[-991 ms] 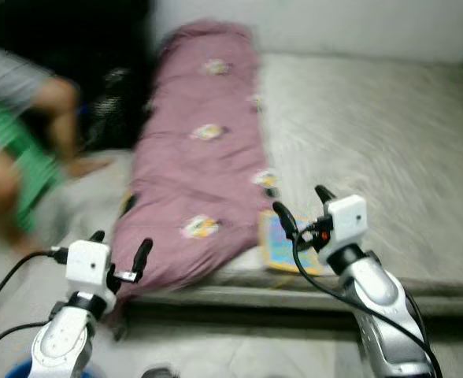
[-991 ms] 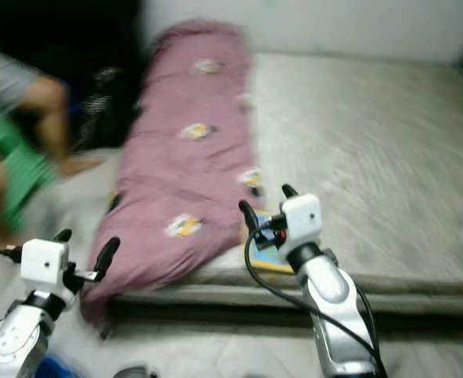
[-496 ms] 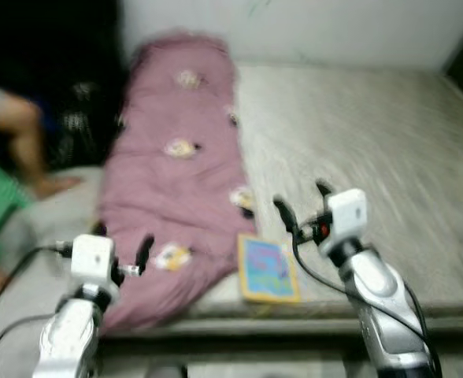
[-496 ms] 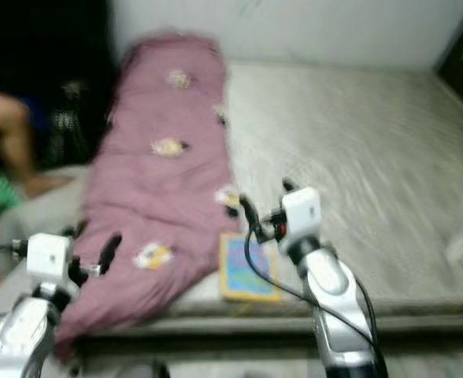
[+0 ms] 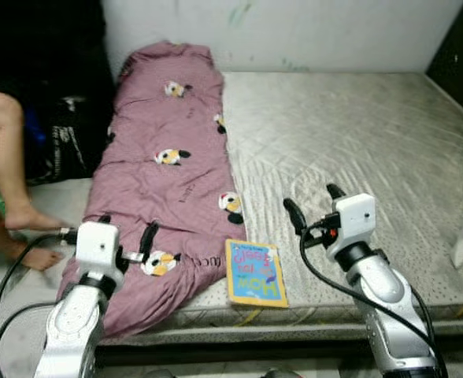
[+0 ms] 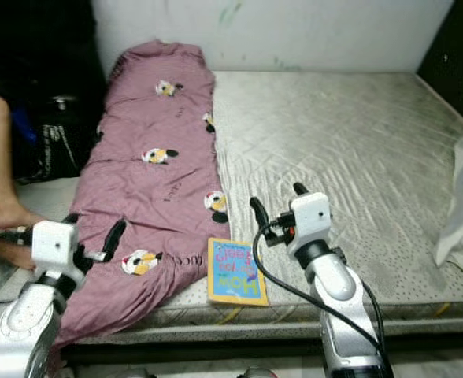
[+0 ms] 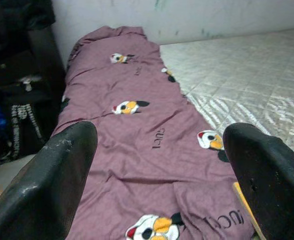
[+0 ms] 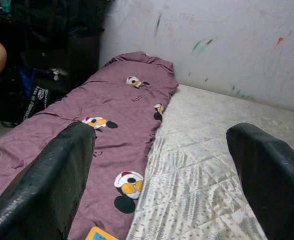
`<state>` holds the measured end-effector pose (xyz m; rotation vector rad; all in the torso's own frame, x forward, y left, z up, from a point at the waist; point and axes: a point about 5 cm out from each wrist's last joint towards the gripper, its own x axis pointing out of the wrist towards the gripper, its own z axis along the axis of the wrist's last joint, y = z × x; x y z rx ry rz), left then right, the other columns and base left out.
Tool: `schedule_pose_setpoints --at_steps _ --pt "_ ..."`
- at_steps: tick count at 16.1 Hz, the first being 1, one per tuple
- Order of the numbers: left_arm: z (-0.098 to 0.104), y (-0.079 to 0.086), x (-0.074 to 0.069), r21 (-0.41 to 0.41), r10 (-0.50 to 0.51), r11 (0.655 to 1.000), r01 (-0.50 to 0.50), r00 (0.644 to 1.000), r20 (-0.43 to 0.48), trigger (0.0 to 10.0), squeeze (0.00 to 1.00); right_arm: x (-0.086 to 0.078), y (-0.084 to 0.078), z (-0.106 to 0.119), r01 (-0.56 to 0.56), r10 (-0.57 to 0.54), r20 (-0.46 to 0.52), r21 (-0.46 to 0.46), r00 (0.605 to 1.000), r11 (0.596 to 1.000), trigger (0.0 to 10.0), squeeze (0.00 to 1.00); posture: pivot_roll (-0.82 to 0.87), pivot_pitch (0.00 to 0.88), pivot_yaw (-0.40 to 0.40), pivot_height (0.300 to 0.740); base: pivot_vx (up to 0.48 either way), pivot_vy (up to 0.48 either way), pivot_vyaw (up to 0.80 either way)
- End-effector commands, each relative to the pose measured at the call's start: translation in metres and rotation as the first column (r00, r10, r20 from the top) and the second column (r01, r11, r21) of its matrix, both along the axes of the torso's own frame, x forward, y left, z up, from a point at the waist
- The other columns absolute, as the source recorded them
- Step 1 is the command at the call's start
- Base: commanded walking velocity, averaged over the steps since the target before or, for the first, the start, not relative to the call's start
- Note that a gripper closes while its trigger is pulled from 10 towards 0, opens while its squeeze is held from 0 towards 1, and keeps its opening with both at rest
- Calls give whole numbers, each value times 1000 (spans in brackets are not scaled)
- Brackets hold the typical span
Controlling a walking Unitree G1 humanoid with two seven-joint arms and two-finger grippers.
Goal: Clean up the room
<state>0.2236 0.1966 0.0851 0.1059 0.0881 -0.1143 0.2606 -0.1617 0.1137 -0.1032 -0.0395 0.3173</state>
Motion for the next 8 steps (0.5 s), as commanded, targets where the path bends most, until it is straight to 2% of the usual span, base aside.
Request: schedule_pose_setpoints --at_steps 1,3,5,8 --pt "5 1 -2 -1 11 1000 -11 1000 19 10000 0 6 1 6 -9 9 16 -1 1000 1000 10000 0 6 23 -48 740 0 -326 0" --pt "6 2 -3 -13 16 1000 -16 1000 17 10000 0 10 5 9 -33 34 29 -8 999 999 10000 0 -6 31 -44 740 0 -377 0" --pt "0 1 -2 -12 6 1000 -6 1000 4 10000 0 9 2 5 -11 11 24 -14 1000 1000 10000 0 -26 10 -45 740 0 -379 0" --pt "1 -4 8 -19 -8 1000 8 1000 20 10000 0 7 -2 3 -1 1 22 -24 1000 1000 10000 0 -31 0 -47 740 0 -406 0"
